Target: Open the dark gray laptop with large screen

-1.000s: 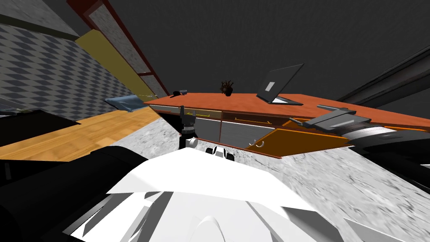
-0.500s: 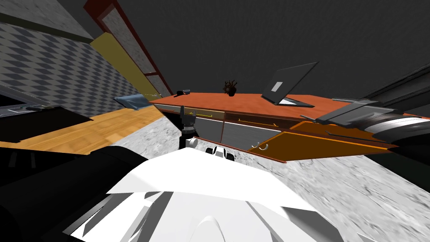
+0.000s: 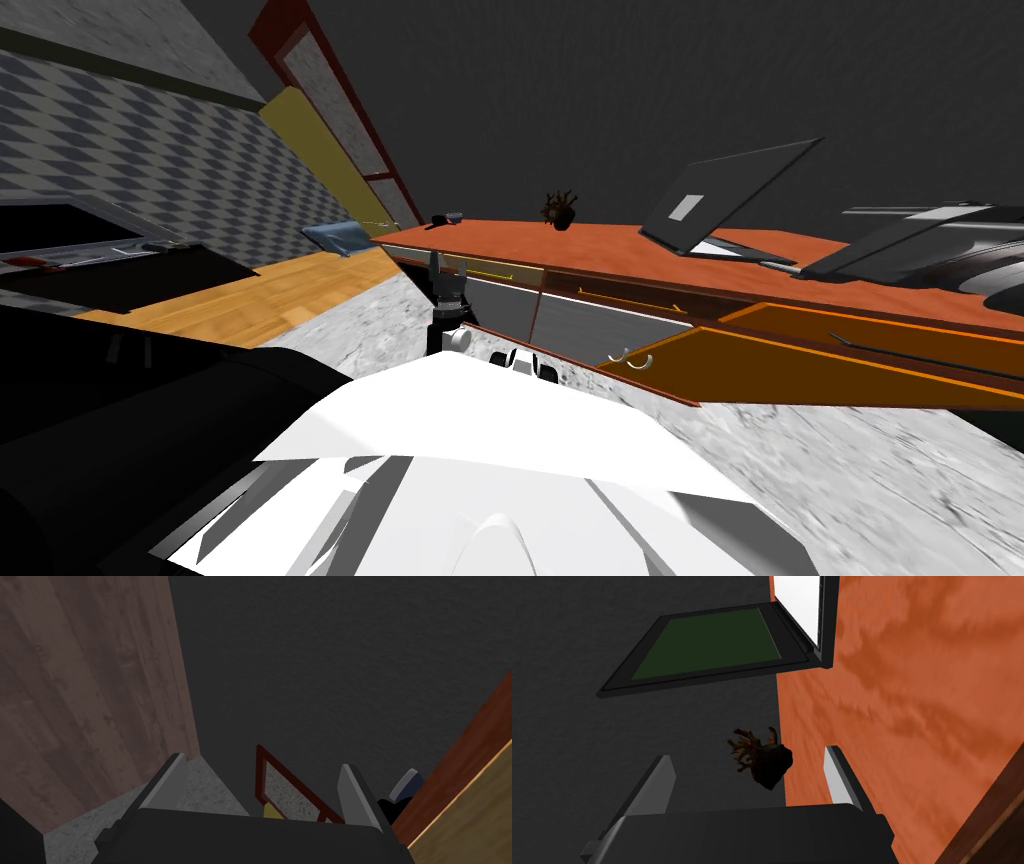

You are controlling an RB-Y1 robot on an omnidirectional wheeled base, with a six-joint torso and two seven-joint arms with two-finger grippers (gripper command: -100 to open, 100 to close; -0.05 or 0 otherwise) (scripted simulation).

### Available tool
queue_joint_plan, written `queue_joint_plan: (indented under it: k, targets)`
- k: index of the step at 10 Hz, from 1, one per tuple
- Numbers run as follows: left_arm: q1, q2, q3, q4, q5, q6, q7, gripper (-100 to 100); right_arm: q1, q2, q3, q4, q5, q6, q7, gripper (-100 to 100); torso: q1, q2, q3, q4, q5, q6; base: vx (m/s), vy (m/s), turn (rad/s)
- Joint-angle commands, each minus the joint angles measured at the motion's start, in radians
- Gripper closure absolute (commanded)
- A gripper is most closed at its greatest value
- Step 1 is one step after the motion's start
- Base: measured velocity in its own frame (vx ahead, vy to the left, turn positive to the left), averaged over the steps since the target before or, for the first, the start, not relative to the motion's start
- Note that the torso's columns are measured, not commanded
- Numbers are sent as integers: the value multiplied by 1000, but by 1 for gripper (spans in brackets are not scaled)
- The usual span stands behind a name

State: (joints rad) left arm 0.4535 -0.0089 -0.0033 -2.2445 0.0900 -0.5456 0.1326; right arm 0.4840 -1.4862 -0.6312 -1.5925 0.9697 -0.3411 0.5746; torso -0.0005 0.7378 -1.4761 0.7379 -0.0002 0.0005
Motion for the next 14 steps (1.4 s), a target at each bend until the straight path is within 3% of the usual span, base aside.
queue_joint_plan:
  k: [1,3,4,7,8,13,14]
  targets:
    - [0,0,0,0,0,0,0,0,2,-59,6,45,27,22,35,-100,0,0,0,0,0,-1,24,-1,67]
    - [0,0,0,0,0,0,0,0,14,-137,-6,119,65,43,83,-100,1,0,0,0,0,-1,28,1,195]
    - [0,0,0,0,0,0,0,0,14,-141,-6,119,65,43,83,-100,1,0,0,0,0,-1,27,-8,62]
    - [0,0,0,0,0,0,0,0,29,-241,-19,216,108,72,143,-100,1,0,0,0,0,-1,28,-13,159]
    - [0,0,0,0,0,0,0,0,29,-241,-19,216,108,72,143,-100,0,0,0,0,0,-1,19,-19,68]
    - [0,0,0,0,0,0,0,0,47,-346,-28,329,149,106,210,-100,0,0,0,0,0,0,16,-16,124]
    - [0,0,0,0,0,0,0,0,55,-333,-37,309,162,104,189,-100,0,0,0,0,0,0,9,-12,23]
